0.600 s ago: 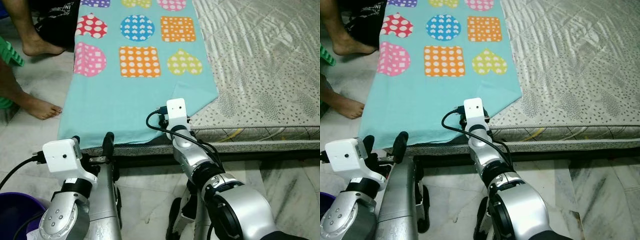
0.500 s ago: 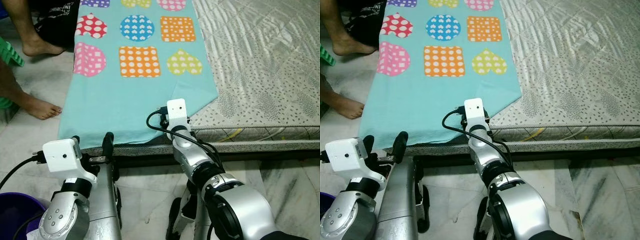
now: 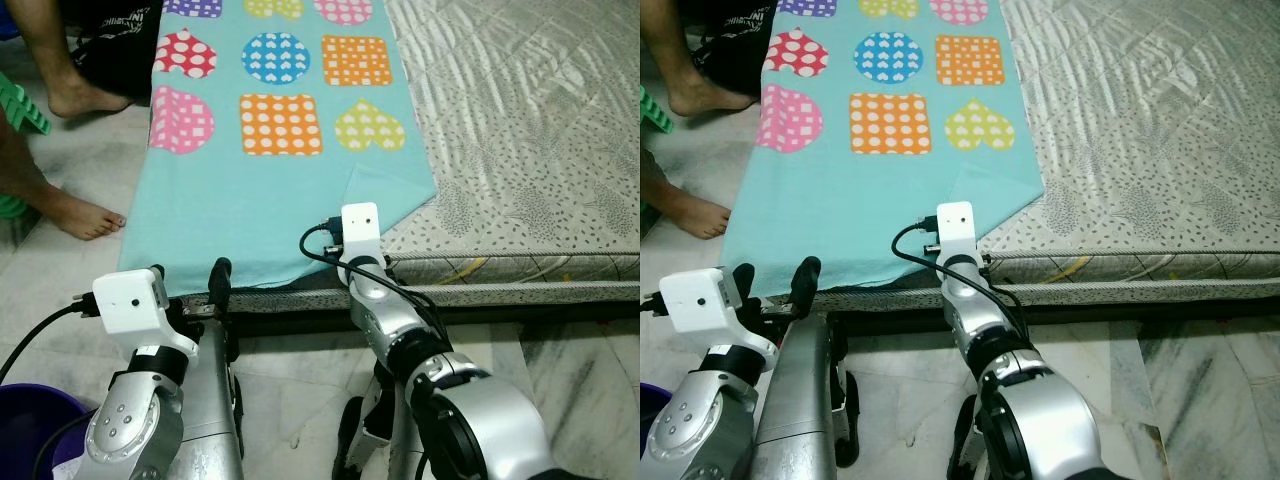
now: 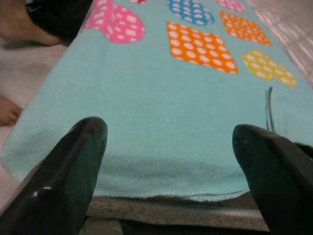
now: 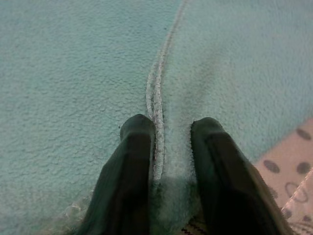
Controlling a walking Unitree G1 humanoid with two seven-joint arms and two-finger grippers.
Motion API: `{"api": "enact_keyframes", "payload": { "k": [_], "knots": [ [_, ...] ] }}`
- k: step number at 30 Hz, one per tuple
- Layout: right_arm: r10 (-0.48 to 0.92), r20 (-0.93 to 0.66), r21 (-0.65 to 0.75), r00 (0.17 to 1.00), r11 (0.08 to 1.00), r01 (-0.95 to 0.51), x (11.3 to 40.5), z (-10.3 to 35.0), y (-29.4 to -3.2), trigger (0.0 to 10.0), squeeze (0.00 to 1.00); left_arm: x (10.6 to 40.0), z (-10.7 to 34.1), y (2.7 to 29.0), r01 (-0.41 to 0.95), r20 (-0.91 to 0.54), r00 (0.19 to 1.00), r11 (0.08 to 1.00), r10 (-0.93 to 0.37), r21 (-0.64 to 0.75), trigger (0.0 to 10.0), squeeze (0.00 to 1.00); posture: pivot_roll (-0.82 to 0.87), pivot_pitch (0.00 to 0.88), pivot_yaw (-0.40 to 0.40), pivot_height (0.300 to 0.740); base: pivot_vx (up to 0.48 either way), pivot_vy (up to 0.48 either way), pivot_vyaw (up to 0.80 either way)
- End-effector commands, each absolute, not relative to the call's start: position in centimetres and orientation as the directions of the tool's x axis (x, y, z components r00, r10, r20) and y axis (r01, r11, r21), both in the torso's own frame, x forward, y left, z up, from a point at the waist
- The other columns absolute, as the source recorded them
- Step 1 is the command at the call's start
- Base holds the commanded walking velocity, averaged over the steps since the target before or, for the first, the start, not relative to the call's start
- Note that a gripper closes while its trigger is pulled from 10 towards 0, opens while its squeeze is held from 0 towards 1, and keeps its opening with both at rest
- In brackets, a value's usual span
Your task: Clean up the room
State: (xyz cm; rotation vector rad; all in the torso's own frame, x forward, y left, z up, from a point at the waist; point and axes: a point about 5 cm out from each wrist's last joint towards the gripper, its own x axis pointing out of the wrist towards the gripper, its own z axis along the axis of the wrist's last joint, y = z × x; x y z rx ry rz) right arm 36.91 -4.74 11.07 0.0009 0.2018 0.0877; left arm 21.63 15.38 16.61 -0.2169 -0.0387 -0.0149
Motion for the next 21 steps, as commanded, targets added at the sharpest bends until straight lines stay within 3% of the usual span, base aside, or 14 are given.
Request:
{"api": "enact_keyframes", "payload": {
  "k": [1,13,21],
  "knots": [
    [0.081,-0.314,0.076,0.946,0.995,-0.060,35.5,8.2,-5.0,0.0,0.00,21.5,16.0,15.4,0.011,0.019,1.000,0.977,-0.007,-0.215,10.0,0.00,0.28,0.265,-0.114,0.534,0.000,0.000,0.00],
    [0.017,-0.233,0.346,0.972,0.936,0.066,35.9,8.9,-10.0,0.0,0.00,23.1,16.1,15.1,0.052,0.050,0.998,0.970,-0.041,-0.238,10.0,0.00,0.22,0.219,-0.086,0.534,0.000,0.000,0.00],
    [0.002,-0.278,0.378,0.961,0.920,0.107,35.1,8.1,-11.2,0.0,0.00,23.3,15.8,15.1,0.065,0.044,0.997,0.967,-0.055,-0.248,10.0,0.00,0.21,0.215,-0.079,0.534,0.000,0.000,0.00]
  ]
}}
